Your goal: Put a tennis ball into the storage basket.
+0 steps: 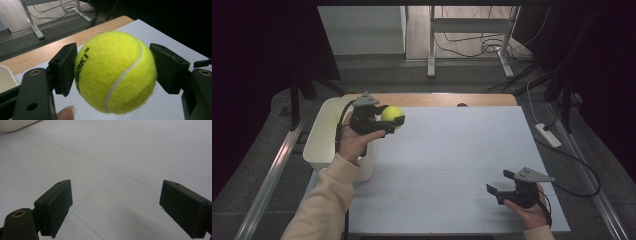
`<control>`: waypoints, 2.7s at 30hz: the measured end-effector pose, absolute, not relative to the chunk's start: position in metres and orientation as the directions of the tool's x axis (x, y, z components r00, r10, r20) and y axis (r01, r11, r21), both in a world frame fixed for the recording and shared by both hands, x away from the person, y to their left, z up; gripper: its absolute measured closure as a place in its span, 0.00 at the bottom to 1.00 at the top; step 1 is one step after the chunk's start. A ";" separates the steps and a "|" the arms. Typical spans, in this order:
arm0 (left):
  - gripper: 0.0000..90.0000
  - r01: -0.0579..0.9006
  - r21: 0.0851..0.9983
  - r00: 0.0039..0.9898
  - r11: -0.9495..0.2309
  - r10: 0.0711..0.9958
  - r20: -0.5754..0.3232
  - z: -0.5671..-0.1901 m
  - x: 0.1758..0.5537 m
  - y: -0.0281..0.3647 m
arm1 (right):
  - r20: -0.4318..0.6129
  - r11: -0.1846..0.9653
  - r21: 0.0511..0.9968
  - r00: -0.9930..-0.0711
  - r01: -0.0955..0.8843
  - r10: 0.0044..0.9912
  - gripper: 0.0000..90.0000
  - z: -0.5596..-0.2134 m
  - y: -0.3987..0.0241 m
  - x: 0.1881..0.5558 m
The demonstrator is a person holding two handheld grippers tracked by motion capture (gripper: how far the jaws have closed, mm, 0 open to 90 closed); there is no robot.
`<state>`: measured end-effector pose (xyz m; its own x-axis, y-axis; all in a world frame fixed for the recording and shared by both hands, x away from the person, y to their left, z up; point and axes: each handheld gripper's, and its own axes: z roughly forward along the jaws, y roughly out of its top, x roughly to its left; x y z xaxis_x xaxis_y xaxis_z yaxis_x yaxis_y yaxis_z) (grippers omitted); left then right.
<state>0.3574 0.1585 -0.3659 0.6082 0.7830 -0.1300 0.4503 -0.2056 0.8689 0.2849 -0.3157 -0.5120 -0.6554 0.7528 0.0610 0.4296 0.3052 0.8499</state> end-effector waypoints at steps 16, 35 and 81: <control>0.30 0.449 0.875 0.573 -0.183 0.810 -0.125 -0.361 0.355 0.178 | 0.063 0.302 0.850 -0.652 0.431 0.755 0.13 -0.512 -0.316 0.285; 0.30 0.472 0.866 0.525 -0.165 0.841 -0.126 -0.363 0.352 0.201 | 0.061 0.306 0.849 -0.655 0.431 0.753 0.13 -0.512 -0.314 0.285; 0.30 0.589 0.796 0.356 -0.136 0.928 -0.105 -0.383 0.366 0.256 | 0.058 0.308 0.852 -0.661 0.424 0.748 0.12 -0.511 -0.314 0.286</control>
<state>0.3660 0.2557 -0.3827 0.3563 0.9284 -0.1053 0.5894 -0.1359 0.7963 0.2857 -0.3136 -0.5113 -0.6607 0.7484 0.0583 0.4237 0.3076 0.8520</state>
